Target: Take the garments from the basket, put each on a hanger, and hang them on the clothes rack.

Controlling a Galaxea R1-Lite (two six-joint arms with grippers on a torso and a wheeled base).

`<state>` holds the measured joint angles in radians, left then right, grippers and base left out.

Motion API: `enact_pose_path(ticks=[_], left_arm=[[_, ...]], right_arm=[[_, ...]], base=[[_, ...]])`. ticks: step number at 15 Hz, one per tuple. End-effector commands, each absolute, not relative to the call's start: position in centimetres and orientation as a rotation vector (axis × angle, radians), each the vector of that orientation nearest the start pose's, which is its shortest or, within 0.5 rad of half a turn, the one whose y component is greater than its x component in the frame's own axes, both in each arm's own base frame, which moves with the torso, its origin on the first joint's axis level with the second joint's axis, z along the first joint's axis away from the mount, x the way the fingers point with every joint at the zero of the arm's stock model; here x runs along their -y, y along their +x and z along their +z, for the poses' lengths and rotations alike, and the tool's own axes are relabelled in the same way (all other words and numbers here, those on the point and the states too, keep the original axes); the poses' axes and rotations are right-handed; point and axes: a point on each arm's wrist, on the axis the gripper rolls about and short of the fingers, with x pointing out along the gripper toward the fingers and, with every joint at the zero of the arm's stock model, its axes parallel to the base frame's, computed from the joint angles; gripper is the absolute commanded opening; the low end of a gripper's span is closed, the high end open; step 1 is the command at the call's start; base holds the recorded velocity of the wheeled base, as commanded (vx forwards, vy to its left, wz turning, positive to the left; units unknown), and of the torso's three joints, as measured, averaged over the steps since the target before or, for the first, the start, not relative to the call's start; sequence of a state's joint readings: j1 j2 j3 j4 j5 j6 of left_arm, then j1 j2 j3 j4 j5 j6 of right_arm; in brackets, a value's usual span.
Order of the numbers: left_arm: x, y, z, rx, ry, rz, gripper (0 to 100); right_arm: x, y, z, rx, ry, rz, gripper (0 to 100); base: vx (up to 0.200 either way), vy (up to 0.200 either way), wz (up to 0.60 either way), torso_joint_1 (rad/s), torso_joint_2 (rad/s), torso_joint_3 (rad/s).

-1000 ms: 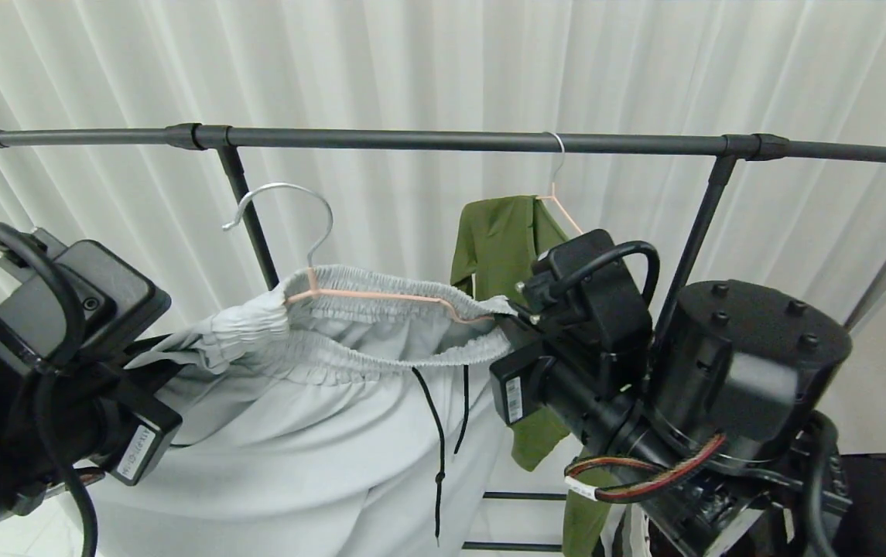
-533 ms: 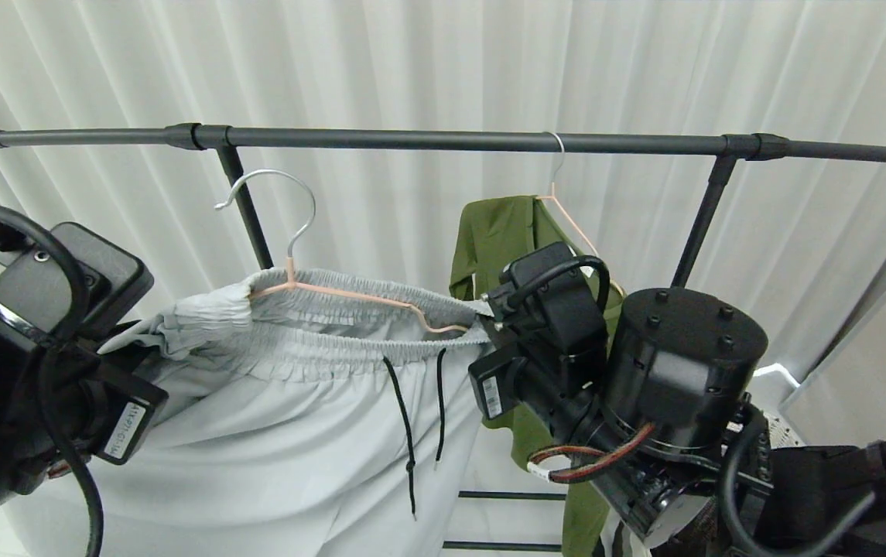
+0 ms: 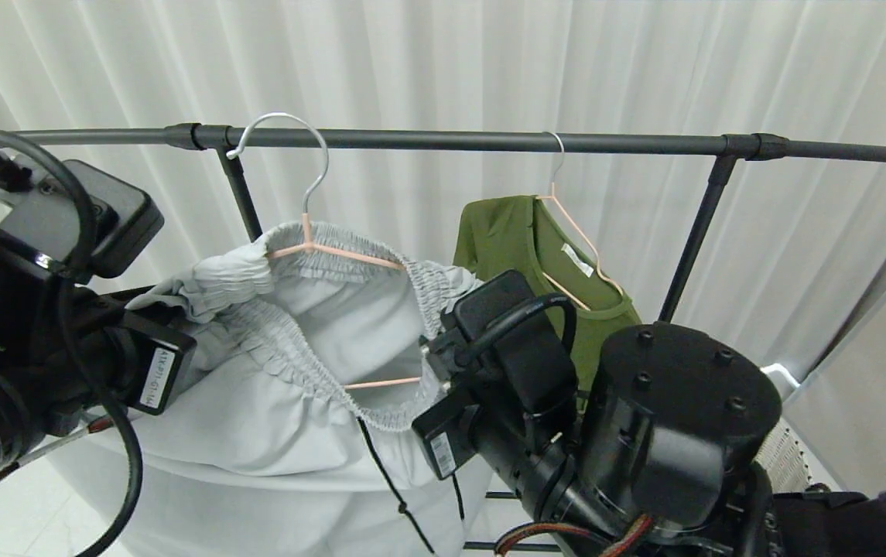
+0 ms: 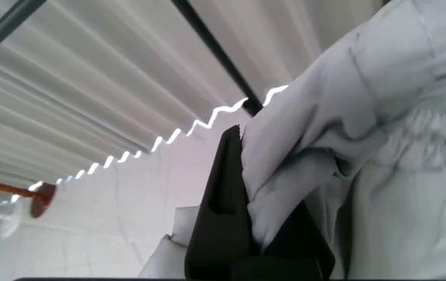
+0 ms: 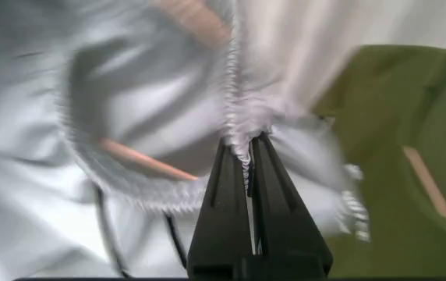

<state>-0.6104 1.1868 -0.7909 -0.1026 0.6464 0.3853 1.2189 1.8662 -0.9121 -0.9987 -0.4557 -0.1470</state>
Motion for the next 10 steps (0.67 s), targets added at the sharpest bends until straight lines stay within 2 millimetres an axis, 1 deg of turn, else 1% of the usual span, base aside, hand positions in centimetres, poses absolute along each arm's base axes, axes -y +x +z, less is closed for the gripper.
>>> enact_pose_path(ticks=[1, 2, 3, 4, 7, 10], left_arm=[[9.7, 15.2, 25.4, -0.236, 0.558, -0.044, 0], [9.7, 15.2, 25.4, -0.236, 0.558, -0.044, 0], [10.1, 15.0, 25.8, -0.219, 0.537, -0.064, 0], [10.4, 15.1, 25.8, -0.22, 0.519, -0.07, 0], [10.7, 15.3, 26.1, -0.216, 0.503, -0.072, 0], [10.7, 15.4, 26.3, -0.209, 0.496, -0.071, 0]], right_arm=[[-33.7, 13.1, 19.1, 0.093, -0.101, 0.77, 0], [-33.7, 13.1, 19.1, 0.093, -0.101, 0.77, 0], [-34.8, 13.4, 19.3, 0.106, -0.087, 0.77, 0], [-35.4, 13.4, 19.3, 0.111, -0.081, 0.776, 0], [-37.0, 12.3, 18.9, 0.116, -0.076, 0.817, 0], [-37.3, 11.2, 18.6, 0.11, -0.084, 0.845, 0]], base=[[0.0, 0.0, 0.0, 0.0, 0.0, 0.0], [0.0, 0.0, 0.0, 0.0, 0.0, 0.0], [0.0, 0.0, 0.0, 0.0, 0.0, 0.0], [0.0, 0.0, 0.0, 0.0, 0.0, 0.0], [0.0, 0.0, 0.0, 0.0, 0.0, 0.0], [0.0, 0.0, 0.0, 0.0, 0.0, 0.0]])
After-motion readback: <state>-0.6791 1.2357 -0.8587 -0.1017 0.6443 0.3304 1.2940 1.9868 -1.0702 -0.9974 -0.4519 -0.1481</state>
